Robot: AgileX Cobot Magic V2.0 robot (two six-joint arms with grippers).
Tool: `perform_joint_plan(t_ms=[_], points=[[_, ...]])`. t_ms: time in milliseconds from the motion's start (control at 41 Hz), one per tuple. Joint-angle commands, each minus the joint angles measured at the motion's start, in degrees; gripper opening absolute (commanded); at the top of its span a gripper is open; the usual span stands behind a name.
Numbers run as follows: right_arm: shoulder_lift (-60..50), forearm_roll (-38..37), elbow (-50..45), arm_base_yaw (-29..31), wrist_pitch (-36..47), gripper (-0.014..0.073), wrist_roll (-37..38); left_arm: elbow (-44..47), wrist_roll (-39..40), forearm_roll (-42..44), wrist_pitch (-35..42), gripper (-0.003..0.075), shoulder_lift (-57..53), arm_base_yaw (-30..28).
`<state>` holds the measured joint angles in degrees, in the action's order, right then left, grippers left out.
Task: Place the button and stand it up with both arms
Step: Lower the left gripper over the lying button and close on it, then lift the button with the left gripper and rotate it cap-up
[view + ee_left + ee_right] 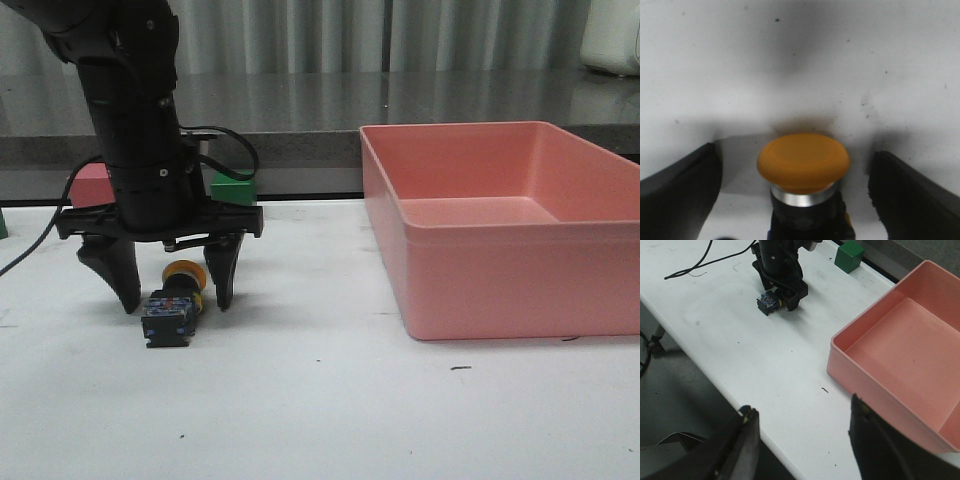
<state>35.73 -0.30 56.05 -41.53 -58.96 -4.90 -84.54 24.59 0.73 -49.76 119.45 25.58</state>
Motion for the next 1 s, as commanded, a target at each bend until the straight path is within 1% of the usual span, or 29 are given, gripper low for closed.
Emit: perform_joint_plan(t_ms=[0, 49, 73, 97, 146, 219, 292, 414, 536, 682, 829, 926, 975], points=[[0.1, -0.7, 1.2, 0.3, 3.7, 0.0423, -0.5, -1.6, 0.5, -0.7, 0.3, 0.0508, -3.0, -0.1], [0.1, -0.7, 1.2, 0.3, 3.7, 0.0423, -0.5, -1.6, 0.5, -0.7, 0.3, 0.0447, -3.0, -0.1], [0.1, -0.7, 1.2, 0.3, 3.7, 0.0423, -0.5, -1.6, 0.5, -0.7, 0.3, 0.0402, -3.0, -0.1], [0.1, -0.7, 1.2, 0.3, 3.7, 0.0423, -0.5, -1.6, 0.5, -0.7, 0.3, 0.0385, -3.0, -0.1], [0.1, -0.7, 1.2, 0.3, 3.7, 0.0423, -0.5, -1.6, 0.5, -0.7, 0.3, 0.0326, -3.0, -0.1], [0.1, -0.7, 1.2, 0.3, 3.7, 0.0423, -0.5, -1.6, 0.5, -0.7, 0.3, 0.0268, -3.0, -0.1], [0.1, -0.7, 1.2, 0.3, 3.7, 0.0423, -0.5, -1.6, 0.4, -0.7, 0.2, 0.0228, -3.2, -0.1], [0.1, -0.7, 1.2, 0.3, 3.7, 0.0423, -0.5, -1.6, -0.2, -0.7, 0.0, 0.0216, -4.5, -0.1], [0.1, -0.7, 1.2, 0.3, 3.7, 0.0423, -0.5, -1.6, -3.2, -0.4, -0.3, 0.0216, -7.0, -0.1], [0.1, -0.7, 1.2, 0.3, 3.7, 0.0423, -0.5, -1.6, -4.4, 2.8, -0.8, 0.0216, -11.3, -0.5], [0.1, -0.7, 1.2, 0.3, 3.7, 0.0423, -0.5, -1.1, -4.4, 8.6, -0.7, 0.0216, -16.4, -0.5], [0.1, -0.7, 1.2, 0.3, 3.7, 0.0423, -0.5, 0.5, -4.5, 10.0, 1.9, 0.0216, -19.8, -0.5], [0.1, -0.7, 1.2, 0.3, 3.7, 0.0423, -0.5, 3.0, -5.7, 10.0, 5.2, 0.0216, -22.5, -0.5]])
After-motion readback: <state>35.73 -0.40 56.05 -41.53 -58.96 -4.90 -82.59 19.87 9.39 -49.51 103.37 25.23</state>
